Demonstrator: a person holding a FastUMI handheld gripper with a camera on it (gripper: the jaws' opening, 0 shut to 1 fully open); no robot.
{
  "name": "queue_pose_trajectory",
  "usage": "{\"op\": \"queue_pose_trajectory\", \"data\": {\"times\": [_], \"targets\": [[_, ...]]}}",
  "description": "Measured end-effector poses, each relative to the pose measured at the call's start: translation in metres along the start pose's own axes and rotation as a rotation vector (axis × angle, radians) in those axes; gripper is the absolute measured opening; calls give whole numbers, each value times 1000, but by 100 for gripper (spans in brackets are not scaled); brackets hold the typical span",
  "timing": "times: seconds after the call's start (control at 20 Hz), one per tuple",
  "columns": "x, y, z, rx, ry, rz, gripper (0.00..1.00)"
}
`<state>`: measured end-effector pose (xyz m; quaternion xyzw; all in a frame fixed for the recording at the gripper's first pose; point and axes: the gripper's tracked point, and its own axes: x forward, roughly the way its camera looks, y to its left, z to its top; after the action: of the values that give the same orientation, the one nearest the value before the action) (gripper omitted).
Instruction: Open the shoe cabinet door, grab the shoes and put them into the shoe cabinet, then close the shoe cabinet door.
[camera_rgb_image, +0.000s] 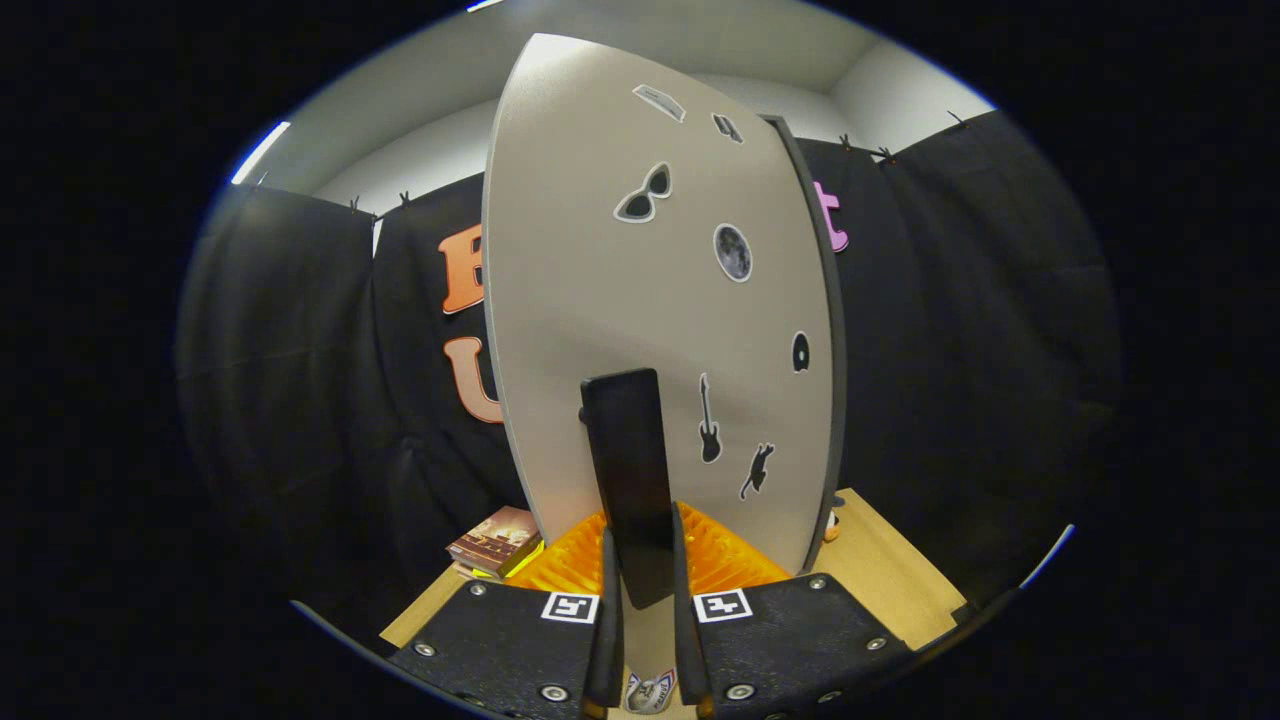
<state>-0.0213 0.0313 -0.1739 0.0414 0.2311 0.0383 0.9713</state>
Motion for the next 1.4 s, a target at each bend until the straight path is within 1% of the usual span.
{"op": "queue_pose_trajectory", "data": {"times": [0.1,0.2,0.25,0.3,0.35,0.6,0.85,0.95,1.05,1.15,1.3,1.4], "targets": [[-11,-16,1,-17,-6,-42,20],[-18,-30,3,-6,-11,-78,20],[-22,-43,5,10,-8,-91,20],[-27,-56,5,33,-10,-104,17],[-35,-73,5,34,-12,-114,16],[-63,-138,9,-25,-46,-223,10],[-84,-204,12,-19,-52,-345,10],[-95,-223,20,-9,-75,-382,7],[-108,-227,25,-12,-94,-404,4],[-117,-220,29,-5,-92,-410,4],[-133,-189,49,-13,-139,-376,8],[-136,-152,59,-1,-175,-305,8]]}}
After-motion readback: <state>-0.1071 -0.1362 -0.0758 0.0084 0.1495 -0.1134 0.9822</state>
